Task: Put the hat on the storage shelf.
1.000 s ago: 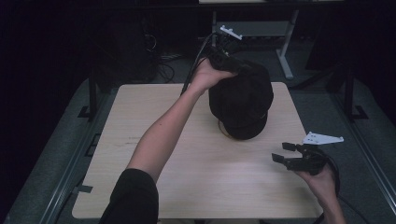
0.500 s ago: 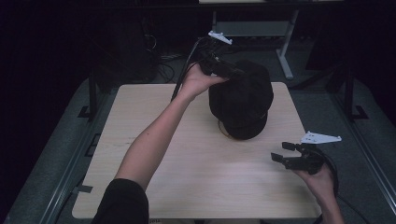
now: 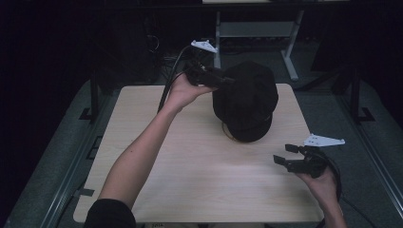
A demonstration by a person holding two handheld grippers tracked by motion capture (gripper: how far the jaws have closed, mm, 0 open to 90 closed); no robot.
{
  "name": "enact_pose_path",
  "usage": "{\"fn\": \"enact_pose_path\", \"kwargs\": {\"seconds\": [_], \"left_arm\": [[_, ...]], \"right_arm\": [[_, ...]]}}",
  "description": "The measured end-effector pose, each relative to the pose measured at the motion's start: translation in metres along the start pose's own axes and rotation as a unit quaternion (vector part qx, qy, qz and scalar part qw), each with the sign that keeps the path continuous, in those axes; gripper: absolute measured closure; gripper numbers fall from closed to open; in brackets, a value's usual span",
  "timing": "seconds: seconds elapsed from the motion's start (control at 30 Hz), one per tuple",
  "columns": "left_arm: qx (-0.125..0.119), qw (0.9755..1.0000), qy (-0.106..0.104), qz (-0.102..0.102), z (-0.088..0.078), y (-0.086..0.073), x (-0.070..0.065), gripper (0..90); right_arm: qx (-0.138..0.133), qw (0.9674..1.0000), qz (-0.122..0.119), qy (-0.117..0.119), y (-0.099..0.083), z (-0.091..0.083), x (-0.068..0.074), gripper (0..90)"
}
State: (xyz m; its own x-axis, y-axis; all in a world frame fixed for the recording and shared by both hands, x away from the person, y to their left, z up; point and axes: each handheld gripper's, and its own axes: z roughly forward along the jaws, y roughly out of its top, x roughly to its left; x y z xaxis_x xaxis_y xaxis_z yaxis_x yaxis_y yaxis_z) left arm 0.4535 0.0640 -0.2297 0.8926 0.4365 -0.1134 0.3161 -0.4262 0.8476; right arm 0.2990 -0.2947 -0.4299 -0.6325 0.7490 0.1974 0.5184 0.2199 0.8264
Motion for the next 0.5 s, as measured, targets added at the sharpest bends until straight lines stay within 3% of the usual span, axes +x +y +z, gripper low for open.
{"fn": "enact_pose_path", "kwargs": {"seconds": [0.5], "left_arm": [[-0.006,0.9998,0.015,-0.014,-0.024,-0.034,0.004,38.1]], "right_arm": [[0.012,0.9999,-0.004,-0.007,0.0,0.008,0.004,21.5]]}}
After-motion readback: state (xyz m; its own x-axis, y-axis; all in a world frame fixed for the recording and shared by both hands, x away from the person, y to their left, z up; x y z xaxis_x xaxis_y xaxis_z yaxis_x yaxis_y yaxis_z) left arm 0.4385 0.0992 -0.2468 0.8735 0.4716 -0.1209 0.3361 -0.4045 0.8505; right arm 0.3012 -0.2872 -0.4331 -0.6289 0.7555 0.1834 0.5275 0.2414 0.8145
